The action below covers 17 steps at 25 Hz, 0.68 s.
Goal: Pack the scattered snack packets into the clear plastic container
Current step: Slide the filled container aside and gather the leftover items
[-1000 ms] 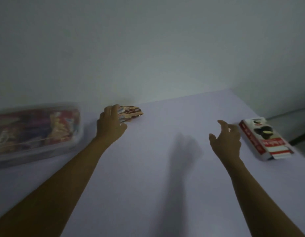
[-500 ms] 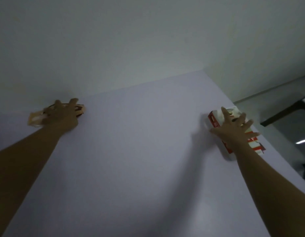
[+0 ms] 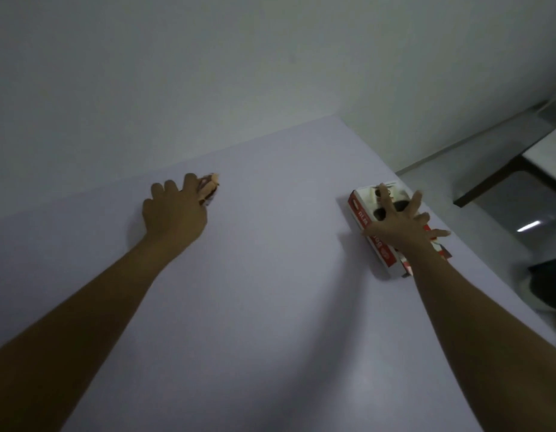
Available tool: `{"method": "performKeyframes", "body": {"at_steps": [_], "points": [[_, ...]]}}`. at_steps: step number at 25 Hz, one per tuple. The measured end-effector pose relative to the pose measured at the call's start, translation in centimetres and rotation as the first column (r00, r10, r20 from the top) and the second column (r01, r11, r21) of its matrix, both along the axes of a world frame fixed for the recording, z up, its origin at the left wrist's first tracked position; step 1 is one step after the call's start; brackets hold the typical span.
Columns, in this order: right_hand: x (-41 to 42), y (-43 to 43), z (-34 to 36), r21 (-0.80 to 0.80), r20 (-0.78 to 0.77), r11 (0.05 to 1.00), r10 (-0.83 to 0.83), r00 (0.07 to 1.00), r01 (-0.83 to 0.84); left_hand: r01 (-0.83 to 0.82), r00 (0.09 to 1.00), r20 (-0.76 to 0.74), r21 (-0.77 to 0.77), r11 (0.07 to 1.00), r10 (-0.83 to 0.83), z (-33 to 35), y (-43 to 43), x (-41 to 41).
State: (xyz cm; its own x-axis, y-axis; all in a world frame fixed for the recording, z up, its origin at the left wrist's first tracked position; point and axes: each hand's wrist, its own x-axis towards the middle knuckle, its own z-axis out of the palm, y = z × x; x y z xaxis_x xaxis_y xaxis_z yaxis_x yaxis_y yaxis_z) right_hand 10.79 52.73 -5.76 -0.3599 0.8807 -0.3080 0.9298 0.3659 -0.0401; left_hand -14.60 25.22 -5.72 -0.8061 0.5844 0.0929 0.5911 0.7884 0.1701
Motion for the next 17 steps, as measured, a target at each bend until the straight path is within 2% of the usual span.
{"method": "performKeyframes", "body": {"at_steps": [5, 8, 13, 17], "points": [[0.3, -3.1, -0.2, 0.035, -0.076, 0.999, 0.005, 0.997, -0.003, 0.064, 0.997, 0.037, 0.070, 0.995, -0.067, 0.8, 3.1, 5.3], [0.2, -6.0, 0.3, 0.002, -0.139, 1.000, -0.003, 0.990, 0.003, 0.077, 0.994, 0.069, 0.111, 0.991, -0.085, 1.8, 2.7, 7.4], [-0.4, -14.1, 2.5, -0.154, -0.317, 0.988, -0.048, 0.947, -0.001, 0.023, 0.950, 0.296, 0.253, 0.967, -0.100, 4.8, -2.3, 9.4], [-1.0, -23.3, 4.2, -0.349, -0.494, 0.936, -0.156, 0.855, -0.031, -0.131, 0.895, 0.443, 0.381, 0.915, -0.056, 7.4, -10.9, 10.3]]}}
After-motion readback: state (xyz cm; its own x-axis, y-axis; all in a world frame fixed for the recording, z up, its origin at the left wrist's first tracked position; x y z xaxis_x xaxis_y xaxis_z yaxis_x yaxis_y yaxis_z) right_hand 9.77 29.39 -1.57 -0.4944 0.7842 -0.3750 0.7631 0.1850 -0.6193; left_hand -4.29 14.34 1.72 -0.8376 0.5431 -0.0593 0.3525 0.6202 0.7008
